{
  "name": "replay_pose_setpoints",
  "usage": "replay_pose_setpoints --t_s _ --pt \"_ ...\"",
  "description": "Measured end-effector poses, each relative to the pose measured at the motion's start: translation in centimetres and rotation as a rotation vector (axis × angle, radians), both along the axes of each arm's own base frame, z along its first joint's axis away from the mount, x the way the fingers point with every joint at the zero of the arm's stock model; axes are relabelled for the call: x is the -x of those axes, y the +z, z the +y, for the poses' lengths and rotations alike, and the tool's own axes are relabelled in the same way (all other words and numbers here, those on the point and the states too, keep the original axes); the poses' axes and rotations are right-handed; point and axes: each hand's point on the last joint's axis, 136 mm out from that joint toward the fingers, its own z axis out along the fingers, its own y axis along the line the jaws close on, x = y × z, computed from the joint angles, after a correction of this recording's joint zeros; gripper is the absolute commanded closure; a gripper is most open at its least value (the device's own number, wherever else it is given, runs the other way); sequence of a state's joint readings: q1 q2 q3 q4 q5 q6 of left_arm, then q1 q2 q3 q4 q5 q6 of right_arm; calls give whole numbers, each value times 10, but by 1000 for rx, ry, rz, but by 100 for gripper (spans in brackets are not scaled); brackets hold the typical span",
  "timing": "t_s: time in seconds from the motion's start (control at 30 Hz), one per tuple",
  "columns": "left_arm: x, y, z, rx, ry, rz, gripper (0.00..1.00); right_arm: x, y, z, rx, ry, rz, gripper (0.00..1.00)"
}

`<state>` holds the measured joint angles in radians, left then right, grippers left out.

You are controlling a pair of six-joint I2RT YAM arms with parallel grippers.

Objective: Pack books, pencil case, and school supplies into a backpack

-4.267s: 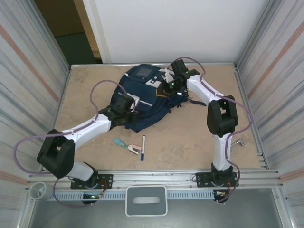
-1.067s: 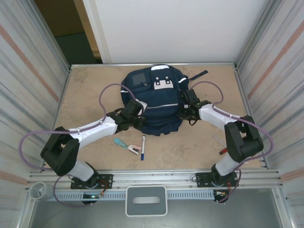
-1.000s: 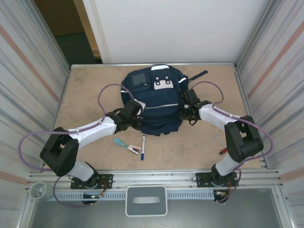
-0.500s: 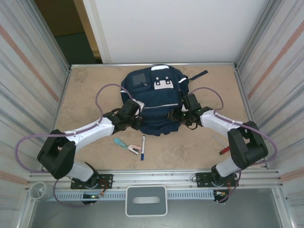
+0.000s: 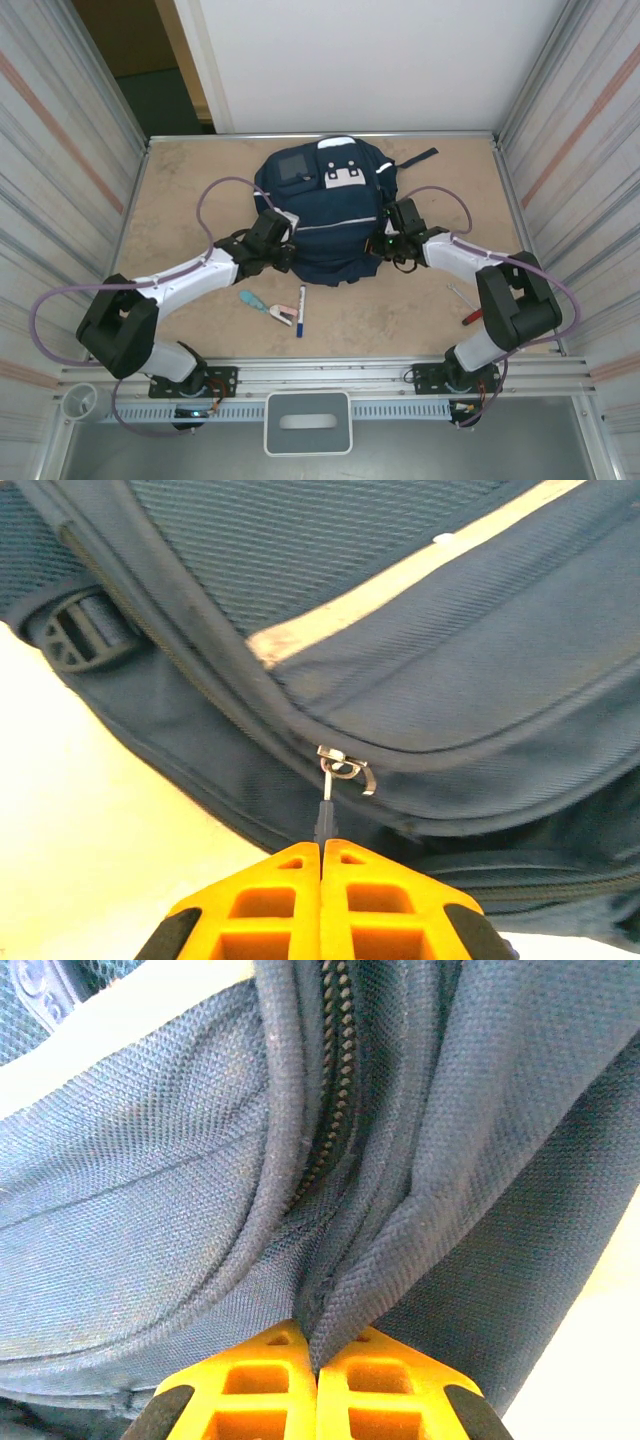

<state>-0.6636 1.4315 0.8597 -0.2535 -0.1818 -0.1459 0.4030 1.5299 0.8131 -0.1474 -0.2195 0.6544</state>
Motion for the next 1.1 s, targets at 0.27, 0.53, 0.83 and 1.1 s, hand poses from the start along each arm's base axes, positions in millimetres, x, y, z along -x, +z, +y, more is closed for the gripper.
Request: replay_pose_setpoints --t_s 0.27,0.53,0.83,1.1 --pt "0 1 -3 8 -21 0 100 -11 35 -12 -19 76 -12 100" --pt "13 8 -35 69 -110 6 100 -39 68 -31 -2 106 0 98" --pt "24 3 -74 129 -191 45 100 -61 82 -48 13 55 -51 42" --pt "24 1 -75 133 -189 53 100 15 36 -15 -41 77 33 33"
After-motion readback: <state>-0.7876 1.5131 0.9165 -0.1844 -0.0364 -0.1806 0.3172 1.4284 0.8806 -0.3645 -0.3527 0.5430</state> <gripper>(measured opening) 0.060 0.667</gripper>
